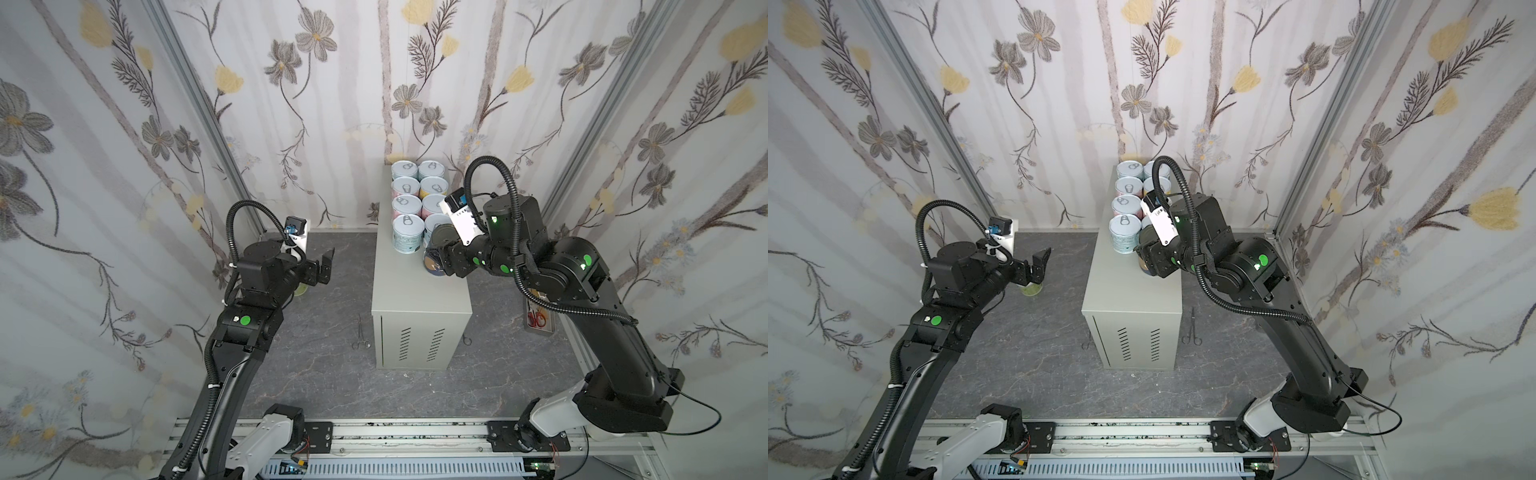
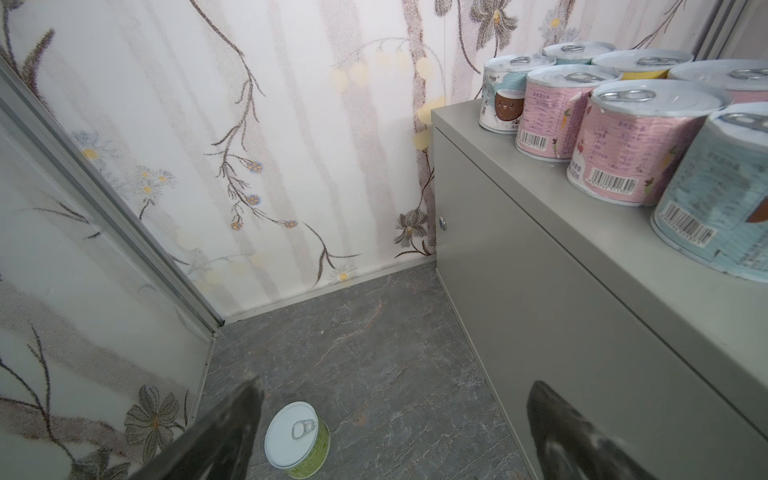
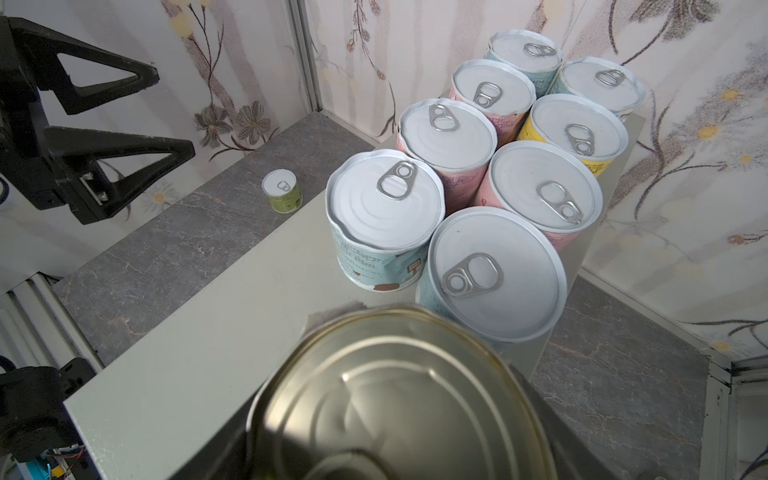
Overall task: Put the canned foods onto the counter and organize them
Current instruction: 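Lower the blue tomato can beside the front cans with the right gripper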
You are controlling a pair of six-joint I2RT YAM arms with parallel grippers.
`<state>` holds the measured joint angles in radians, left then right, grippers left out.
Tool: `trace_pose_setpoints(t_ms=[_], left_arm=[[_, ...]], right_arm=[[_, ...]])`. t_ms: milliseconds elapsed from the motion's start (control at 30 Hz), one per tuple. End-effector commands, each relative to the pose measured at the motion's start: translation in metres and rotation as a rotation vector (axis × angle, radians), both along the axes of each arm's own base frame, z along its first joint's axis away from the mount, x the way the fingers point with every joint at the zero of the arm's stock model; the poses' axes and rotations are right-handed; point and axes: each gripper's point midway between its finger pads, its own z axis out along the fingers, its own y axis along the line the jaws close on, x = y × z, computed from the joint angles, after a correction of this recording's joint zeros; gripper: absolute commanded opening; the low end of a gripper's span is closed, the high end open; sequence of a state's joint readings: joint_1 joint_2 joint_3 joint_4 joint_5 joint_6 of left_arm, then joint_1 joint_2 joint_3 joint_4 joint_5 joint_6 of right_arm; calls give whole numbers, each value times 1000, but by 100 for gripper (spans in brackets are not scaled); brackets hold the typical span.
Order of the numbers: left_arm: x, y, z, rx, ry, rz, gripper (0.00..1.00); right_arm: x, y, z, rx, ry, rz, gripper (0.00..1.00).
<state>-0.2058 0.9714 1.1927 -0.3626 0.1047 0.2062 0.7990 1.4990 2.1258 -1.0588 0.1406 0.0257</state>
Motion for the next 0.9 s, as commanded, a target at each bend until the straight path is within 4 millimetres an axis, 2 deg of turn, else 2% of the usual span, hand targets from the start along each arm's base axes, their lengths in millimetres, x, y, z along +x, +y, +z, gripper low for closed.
trace_pose_setpoints(t_ms=[0,167,433,667,867], left_arm=[[2,0,9,7,-38,2,100],[3,0,8,10,-32,2,100],[3,-1,7,9,-30,-3,100],[1,-1,8,10,-33,-3,100],[0,-1,9,9,-37,-5,100]], right_arm=[[0,-2,-4,-23,3,-5,66],[1,-2,-3,-21,-3,-4,68],[2,1,-3,-19,-9,1,78],[4,3,1,-9,-21,6,81],[4,-2,3,-13,-33,-12,86]])
